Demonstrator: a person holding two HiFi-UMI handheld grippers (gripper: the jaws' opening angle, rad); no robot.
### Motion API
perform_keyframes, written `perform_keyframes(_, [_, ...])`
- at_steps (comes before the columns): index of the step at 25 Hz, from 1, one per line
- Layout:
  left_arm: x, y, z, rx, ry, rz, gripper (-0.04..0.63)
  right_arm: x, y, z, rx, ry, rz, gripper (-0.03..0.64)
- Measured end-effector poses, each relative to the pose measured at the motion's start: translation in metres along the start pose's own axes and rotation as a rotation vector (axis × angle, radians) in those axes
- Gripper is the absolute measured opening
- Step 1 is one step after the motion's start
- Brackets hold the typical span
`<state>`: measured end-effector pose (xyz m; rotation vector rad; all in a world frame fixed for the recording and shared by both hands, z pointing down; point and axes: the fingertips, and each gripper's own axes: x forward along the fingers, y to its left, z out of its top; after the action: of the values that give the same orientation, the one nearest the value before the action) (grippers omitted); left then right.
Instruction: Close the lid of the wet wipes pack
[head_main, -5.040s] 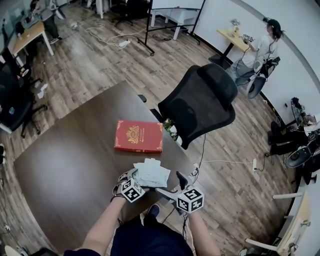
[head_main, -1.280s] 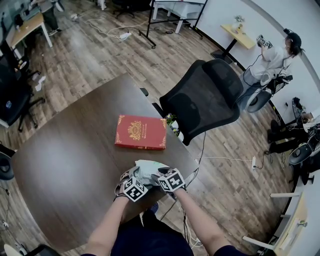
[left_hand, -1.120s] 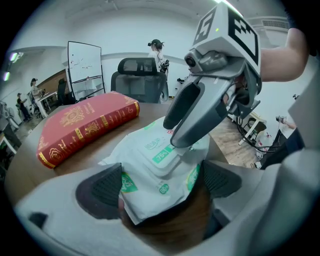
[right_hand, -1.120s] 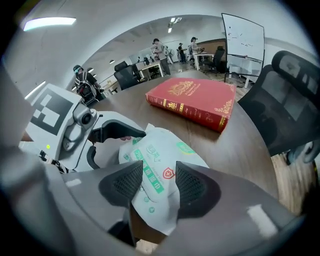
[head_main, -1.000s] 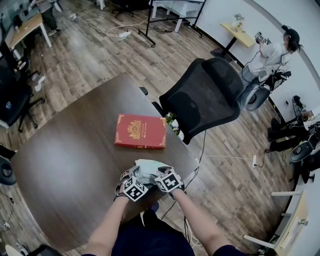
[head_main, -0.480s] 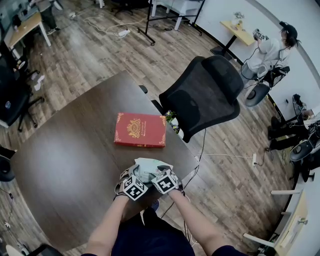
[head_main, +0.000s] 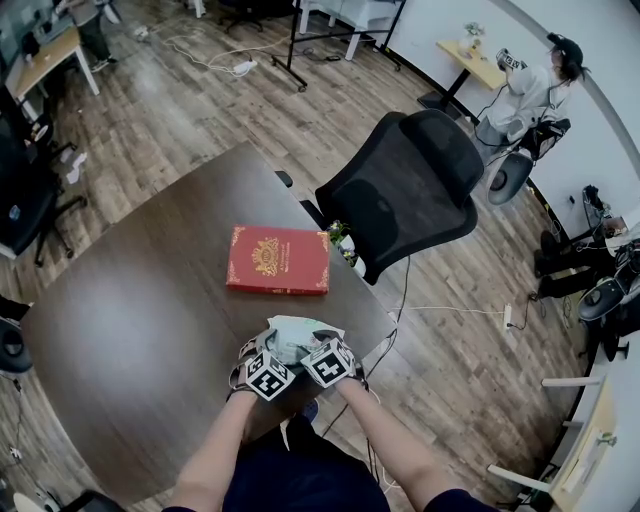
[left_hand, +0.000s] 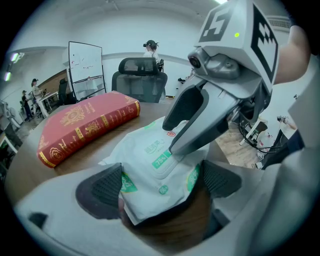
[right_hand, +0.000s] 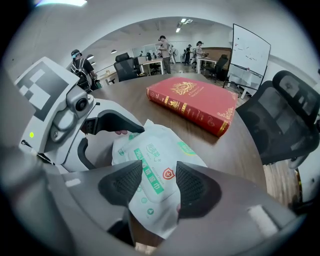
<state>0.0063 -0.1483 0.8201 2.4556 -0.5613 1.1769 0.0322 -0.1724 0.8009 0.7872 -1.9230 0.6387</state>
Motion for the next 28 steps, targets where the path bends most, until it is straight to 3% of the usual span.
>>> perform_keyframes(9, [-0.007,0.003,0.008,-0.007,-0.05,0.033,0.518,0.003,-0.001,0.002,0.017,-0.022,0.011,0.23])
perform_keyframes(19, [-0.071,0.003,0.021,-0.042,-0.14,0.122,0.558,0.002,-0.001,0.001,0.031,-0.056,0.01,0.23])
perform_keyframes(28, [-0.134,-0.028,0.028,-0.112,-0.253,0.136,0.588,0.0,0.0,0.001,0.027,-0.078,-0.012,0.229])
